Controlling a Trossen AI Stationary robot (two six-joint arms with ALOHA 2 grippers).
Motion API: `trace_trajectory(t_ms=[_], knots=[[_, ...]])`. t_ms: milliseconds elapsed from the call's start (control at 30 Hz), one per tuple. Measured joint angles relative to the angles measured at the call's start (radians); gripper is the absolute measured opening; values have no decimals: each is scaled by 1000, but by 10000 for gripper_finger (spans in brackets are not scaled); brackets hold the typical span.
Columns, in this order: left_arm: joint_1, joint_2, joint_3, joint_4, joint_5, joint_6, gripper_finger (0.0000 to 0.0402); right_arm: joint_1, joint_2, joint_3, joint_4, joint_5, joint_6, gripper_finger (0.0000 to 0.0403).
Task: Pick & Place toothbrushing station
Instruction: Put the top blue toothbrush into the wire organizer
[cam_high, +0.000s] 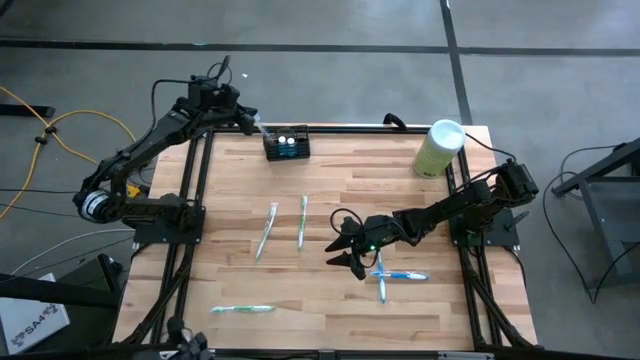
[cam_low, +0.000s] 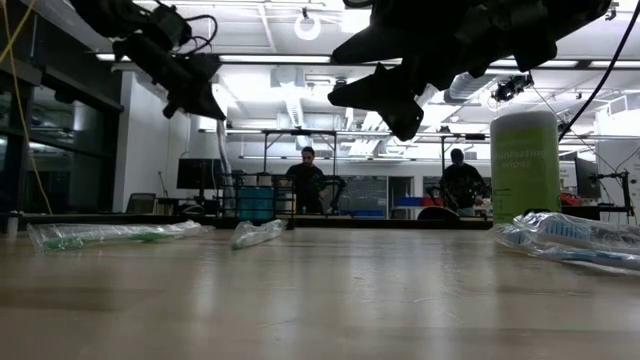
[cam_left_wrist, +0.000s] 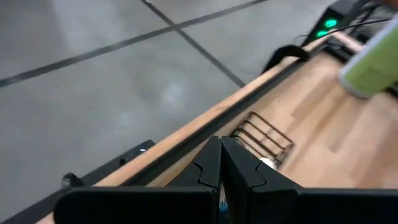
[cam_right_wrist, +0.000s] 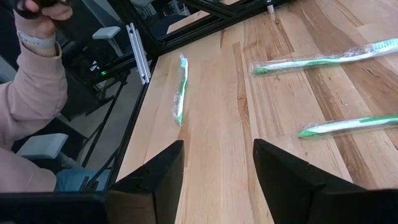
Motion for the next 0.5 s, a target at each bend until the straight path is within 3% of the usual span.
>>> trace_trajectory(t_ms=[100, 500], knots=[[-28, 30, -1, 15, -45, 2, 0, 0, 0, 0, 0, 0, 0, 184], [-48, 89, -1, 68, -42, 27, 7, 0, 0, 0, 0, -24, 23, 184]])
